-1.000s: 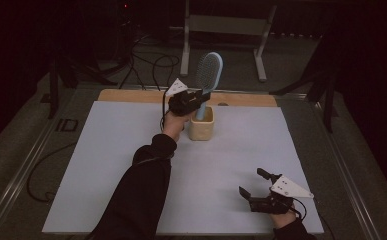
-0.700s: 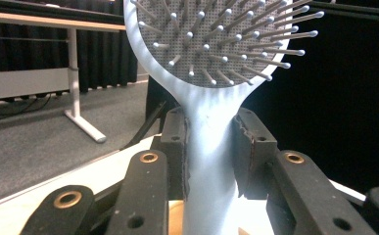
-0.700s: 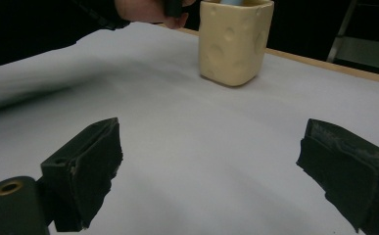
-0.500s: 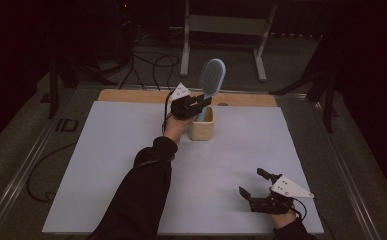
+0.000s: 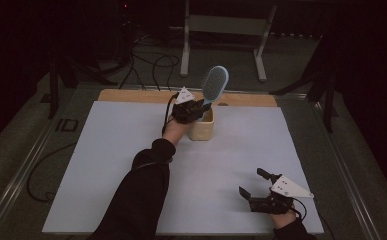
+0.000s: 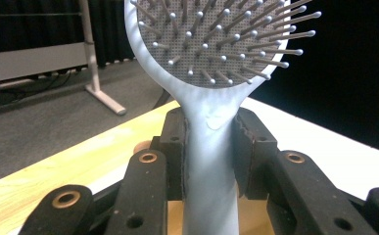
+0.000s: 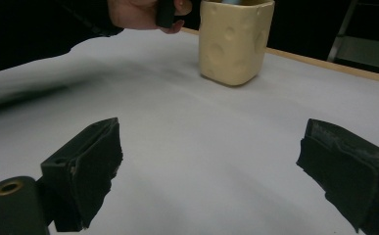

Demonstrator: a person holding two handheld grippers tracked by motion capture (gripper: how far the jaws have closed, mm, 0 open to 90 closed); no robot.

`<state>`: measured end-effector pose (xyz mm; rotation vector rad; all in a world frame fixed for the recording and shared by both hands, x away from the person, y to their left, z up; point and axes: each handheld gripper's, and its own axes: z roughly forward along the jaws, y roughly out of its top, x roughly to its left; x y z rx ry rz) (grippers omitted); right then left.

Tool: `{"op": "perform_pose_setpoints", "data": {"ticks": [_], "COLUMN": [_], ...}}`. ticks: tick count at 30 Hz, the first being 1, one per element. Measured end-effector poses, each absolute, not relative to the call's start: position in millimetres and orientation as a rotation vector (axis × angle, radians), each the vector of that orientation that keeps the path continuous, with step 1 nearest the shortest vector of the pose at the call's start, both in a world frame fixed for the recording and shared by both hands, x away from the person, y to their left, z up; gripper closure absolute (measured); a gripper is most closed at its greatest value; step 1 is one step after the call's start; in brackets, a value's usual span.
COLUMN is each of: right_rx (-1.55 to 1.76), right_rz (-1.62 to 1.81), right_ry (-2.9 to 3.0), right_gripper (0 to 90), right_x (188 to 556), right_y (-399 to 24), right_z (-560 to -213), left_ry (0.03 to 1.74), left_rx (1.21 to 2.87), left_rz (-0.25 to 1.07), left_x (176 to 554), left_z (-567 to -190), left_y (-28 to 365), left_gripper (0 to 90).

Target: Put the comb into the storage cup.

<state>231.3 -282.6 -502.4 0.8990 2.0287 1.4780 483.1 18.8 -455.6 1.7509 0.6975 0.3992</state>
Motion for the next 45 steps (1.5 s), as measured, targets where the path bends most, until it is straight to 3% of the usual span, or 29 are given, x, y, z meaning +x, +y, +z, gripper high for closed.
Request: {"op": "perform_pose_setpoints", "data": {"ticks": [5, 8, 11, 17, 45], "right_rx": [0.898, 0.900, 0.897, 0.897, 0.903], "right_rz": [1.476, 1.475, 1.477, 1.476, 1.460], "right_ry": [2.029, 2.029, 2.028, 2.028, 2.026], "right_gripper": [8.5, 8.5, 8.5, 8.4, 8.4], "right_x": [231.5, 231.7, 231.6, 231.6, 231.8], "right_y": [-282.7, -283.0, -283.1, -282.8, -283.2], "right_z": [-502.5, -502.6, -502.5, -502.5, -502.7], "left_ry": [0.703, 0.753, 0.722, 0.707, 0.694], "left_rx": [1.764, 1.761, 1.761, 1.776, 1.794], "left_rz": [0.401, 0.347, 0.316, 0.284, 0.235], "left_x": [483.6, 485.7, 485.2, 483.8, 467.1], "left_z": [-456.2, -451.8, -446.0, -440.3, -429.8], "left_y": [18.2, 18.7, 22.7, 28.8, 66.4], "left_gripper": [65.2, 33.4, 16.3, 0.6, 0.0]}}
